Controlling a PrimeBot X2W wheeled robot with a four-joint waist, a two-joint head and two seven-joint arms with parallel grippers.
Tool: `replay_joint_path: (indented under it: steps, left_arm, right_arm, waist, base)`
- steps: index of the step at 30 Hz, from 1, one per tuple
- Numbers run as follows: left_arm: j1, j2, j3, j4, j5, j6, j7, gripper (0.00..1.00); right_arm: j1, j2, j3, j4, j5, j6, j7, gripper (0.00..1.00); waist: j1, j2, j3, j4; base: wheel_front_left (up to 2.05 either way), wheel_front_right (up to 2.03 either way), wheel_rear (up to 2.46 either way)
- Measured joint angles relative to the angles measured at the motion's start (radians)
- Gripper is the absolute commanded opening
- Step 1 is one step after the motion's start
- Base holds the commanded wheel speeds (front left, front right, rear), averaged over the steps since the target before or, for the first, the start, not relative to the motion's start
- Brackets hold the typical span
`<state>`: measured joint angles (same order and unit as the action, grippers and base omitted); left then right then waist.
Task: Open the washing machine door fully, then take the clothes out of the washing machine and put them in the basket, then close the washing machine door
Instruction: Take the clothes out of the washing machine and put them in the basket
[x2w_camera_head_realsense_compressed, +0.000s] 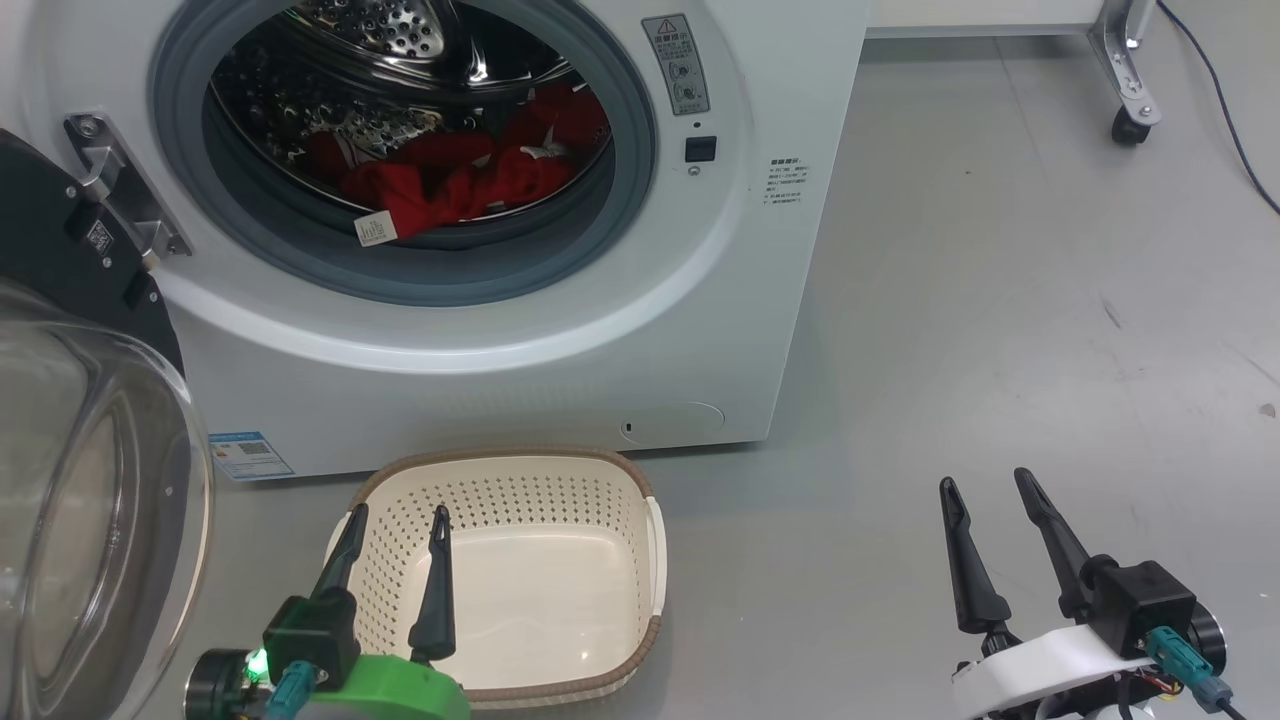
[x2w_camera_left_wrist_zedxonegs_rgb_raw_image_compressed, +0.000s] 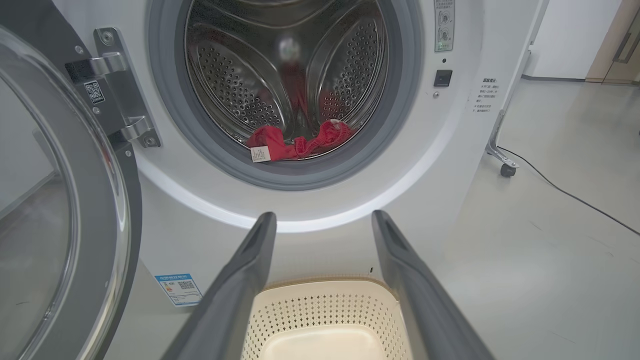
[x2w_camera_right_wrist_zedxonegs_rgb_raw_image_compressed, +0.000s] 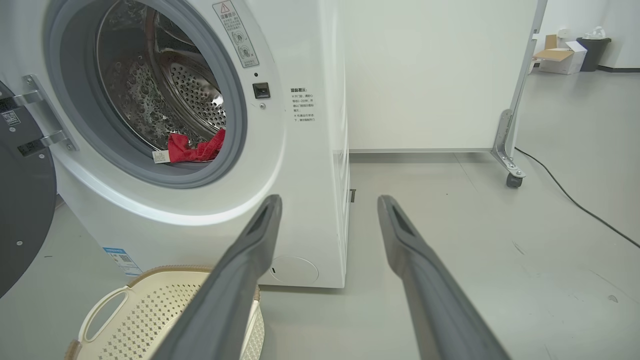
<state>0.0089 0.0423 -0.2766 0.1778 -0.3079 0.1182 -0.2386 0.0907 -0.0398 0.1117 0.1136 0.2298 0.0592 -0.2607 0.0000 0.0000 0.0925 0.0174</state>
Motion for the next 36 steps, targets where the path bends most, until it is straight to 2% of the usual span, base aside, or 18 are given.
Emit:
replay_joint_path:
  steps: [11, 18, 21, 24, 36]
  left_arm:
    - [-0.109, 0.0, -0.035, 0.009, -0.043, -0.003, 0.035, 1.0]
    - [-0.239, -0.001, -0.041, 0.06, -0.092, -0.049, 0.09, 1.0]
    - [-0.319, -0.002, -0.021, 0.111, -0.121, -0.072, 0.161, 1.0]
    - [-0.386, 0.007, -0.004, 0.149, -0.146, -0.076, 0.231, 1.0]
    - [-0.702, 0.115, 0.046, 0.186, -0.168, -0.115, 0.483, 1.0]
  right_arm:
    - [-0.002, 0.0, 0.005, -0.025, -0.005, 0.001, 0.0, 1.0]
    - [-0.043, 0.0, 0.013, -0.049, -0.011, 0.01, 0.0, 1.0]
    - [-0.067, 0.0, 0.023, -0.062, -0.011, 0.011, 0.0, 1.0]
    - [-0.088, -0.001, 0.03, -0.071, -0.004, 0.012, 0.0, 1.0]
    - [-0.194, -0.001, 0.065, -0.1, 0.06, 0.019, 0.0, 1.0]
  waist:
    - [0.0, 0.0, 0.069, -0.019]
    - [0.0, 0.0, 0.15, -0.042]
    - [0.0, 0.0, 0.202, -0.062]
    - [0.0, 0.0, 0.24, -0.079]
    - [0.0, 0.0, 0.403, -0.16]
  base:
    - [0.0, 0.0, 0.0]
    - [0.0, 0.0, 0.0]
    - [0.0, 0.0, 0.0]
    - [0.0, 0.0, 0.0]
    - [0.0, 0.0, 0.0]
